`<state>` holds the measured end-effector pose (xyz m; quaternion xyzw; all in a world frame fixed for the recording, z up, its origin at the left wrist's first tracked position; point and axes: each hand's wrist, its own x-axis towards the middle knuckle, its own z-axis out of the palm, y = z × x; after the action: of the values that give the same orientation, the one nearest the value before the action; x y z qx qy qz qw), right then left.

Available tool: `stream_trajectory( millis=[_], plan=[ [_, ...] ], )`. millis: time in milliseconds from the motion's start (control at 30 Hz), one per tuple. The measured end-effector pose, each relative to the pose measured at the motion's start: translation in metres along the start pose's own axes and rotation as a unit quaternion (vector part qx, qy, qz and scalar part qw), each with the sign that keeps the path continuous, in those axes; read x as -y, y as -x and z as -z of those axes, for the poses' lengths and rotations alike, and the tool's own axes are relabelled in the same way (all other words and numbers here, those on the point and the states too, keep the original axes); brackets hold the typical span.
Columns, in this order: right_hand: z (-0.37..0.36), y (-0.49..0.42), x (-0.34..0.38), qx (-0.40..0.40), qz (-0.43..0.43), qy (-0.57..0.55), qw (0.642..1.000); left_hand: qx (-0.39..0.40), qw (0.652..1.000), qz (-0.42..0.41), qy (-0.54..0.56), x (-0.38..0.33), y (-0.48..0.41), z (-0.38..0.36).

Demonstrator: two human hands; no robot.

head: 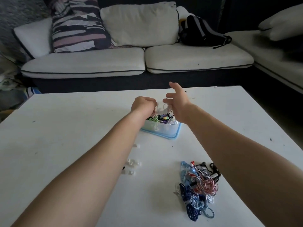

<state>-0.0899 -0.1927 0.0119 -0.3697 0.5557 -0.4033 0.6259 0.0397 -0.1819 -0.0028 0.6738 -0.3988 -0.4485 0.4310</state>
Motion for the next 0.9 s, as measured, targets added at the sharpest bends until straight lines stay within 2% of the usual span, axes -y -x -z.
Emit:
stream_trajectory(
  millis=[100,300,433,567,733,833,900],
  plan=[
    [0.003,0.0,-0.002,0.021,0.017,0.003,1.0,0.002,0.999,-0.007,-0.043,0.002,0.004,0.007],
    [0.026,0.049,-0.013,0.023,0.061,0.004,0.998,0.064,0.996,-0.045,-0.037,0.005,0.06,0.024],
    [0.055,0.097,-0.032,0.05,0.075,0.177,0.98,0.151,0.987,-0.022,-0.051,0.023,0.11,0.025],
    [0.088,0.133,-0.056,0.089,0.059,0.379,0.919,0.202,0.97,-0.01,-0.133,0.054,0.149,0.011],
    [0.103,0.161,-0.073,0.111,0.08,0.597,0.79,0.229,0.949,-0.04,-0.213,0.082,0.178,-0.004],
    [0.105,0.172,-0.08,0.134,0.053,0.656,0.741,0.231,0.932,-0.082,-0.269,0.092,0.191,-0.008],
    [0.104,0.173,-0.083,0.14,0.064,0.682,0.715,0.227,0.923,-0.112,-0.291,0.097,0.198,-0.012]
  ],
)
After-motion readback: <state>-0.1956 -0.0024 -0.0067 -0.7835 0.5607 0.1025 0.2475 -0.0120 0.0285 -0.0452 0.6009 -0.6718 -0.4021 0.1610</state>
